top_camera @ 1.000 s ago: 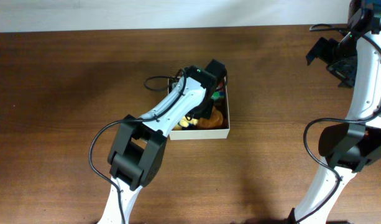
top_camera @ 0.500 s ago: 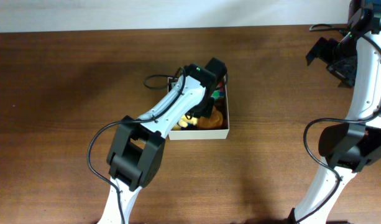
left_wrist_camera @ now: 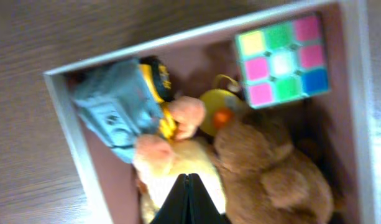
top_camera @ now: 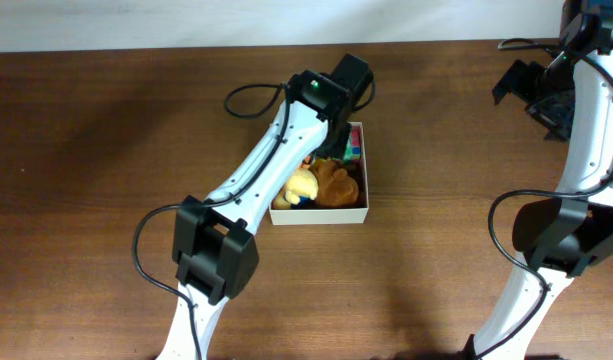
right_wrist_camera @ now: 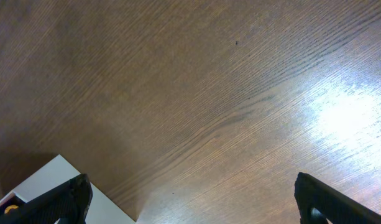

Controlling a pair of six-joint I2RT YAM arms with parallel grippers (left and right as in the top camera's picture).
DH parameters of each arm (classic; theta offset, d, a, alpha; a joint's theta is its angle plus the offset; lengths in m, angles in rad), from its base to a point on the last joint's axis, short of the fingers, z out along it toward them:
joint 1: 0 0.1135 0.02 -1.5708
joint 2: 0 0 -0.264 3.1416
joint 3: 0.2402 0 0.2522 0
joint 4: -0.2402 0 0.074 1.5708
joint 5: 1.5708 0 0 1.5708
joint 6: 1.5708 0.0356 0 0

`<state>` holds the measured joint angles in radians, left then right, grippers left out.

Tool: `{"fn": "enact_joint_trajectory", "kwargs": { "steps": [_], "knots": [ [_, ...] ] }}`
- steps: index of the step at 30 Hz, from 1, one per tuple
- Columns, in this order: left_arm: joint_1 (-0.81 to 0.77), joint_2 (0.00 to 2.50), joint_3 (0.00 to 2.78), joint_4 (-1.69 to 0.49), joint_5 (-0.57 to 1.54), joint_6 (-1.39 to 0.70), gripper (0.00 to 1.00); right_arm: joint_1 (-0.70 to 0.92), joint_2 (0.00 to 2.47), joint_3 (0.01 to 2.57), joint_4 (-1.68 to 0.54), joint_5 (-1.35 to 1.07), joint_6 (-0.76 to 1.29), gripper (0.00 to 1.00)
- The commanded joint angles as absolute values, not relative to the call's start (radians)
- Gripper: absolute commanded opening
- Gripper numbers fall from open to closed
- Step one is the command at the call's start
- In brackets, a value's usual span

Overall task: Pack container
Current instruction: 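Press the bunny down into the box and open the left gripper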

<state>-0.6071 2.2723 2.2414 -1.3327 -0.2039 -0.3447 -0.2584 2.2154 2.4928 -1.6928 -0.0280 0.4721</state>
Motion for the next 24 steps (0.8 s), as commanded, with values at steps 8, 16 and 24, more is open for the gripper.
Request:
{"fn": "enact_joint_trajectory", "kwargs": {
  "steps": [8, 16, 24],
  "knots": [
    [-0.48, 2.28, 2.252, -1.267, -0.277, -0.344, 0.02, -0.256, 2.2, 2.49, -1.695, -0.03, 0.48, 0.99],
    [-0.458, 2.292, 2.226, -1.227, -0.243, -0.34, 0.02, -0.256, 2.2, 2.49, -1.695, -0.03, 0.48, 0.99],
    [-0.457, 2.342, 2.221, -1.23, -0.234, -0.339, 0.02, -0.256, 2.2, 2.49, -1.695, -0.03, 0.48, 0.99]
  ]
}}
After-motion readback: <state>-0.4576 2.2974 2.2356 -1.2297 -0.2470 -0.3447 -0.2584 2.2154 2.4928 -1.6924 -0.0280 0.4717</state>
